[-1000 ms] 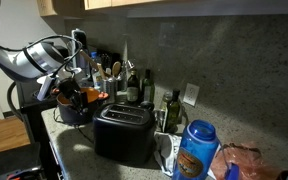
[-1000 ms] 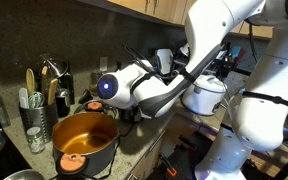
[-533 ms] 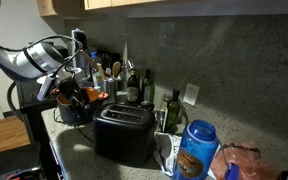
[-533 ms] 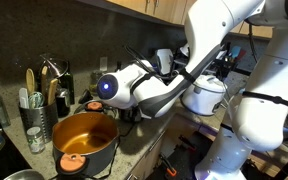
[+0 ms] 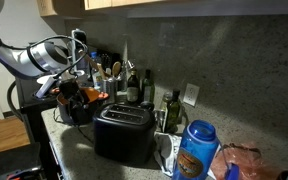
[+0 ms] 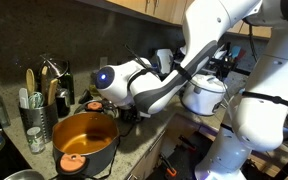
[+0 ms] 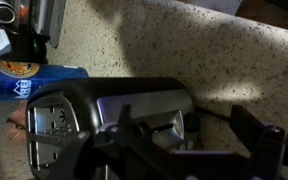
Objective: Pull the toaster lever up
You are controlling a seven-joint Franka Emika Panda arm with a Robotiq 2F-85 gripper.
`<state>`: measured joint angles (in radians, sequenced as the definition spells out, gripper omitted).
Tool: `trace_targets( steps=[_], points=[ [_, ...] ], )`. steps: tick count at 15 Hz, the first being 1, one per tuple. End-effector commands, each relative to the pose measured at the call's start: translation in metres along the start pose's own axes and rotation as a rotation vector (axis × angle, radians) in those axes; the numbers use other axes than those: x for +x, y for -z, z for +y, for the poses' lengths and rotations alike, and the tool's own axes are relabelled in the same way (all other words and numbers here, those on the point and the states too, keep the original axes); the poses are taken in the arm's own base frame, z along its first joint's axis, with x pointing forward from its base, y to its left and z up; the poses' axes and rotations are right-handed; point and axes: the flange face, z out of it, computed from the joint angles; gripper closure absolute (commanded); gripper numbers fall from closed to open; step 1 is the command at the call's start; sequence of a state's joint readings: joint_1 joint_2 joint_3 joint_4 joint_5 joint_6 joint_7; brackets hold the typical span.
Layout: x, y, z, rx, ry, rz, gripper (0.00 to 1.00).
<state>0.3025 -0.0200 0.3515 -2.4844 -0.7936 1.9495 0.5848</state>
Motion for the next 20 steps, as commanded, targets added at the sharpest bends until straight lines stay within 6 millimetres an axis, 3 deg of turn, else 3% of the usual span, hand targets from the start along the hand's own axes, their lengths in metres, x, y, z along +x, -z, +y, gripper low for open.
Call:
trace_targets(
  steps=[1, 5, 11, 20],
  points=[
    [0.002, 0.000, 0.004, 0.007, 0.001, -0.001, 0.00],
    [0.003, 0.000, 0.006, 0.010, -0.003, -0.002, 0.00],
    [0.031, -0.012, 0.020, -0.047, 0.037, 0.003, 0.00],
    [0.052, -0.010, -0.007, -0.073, 0.090, -0.016, 0.00]
  ],
)
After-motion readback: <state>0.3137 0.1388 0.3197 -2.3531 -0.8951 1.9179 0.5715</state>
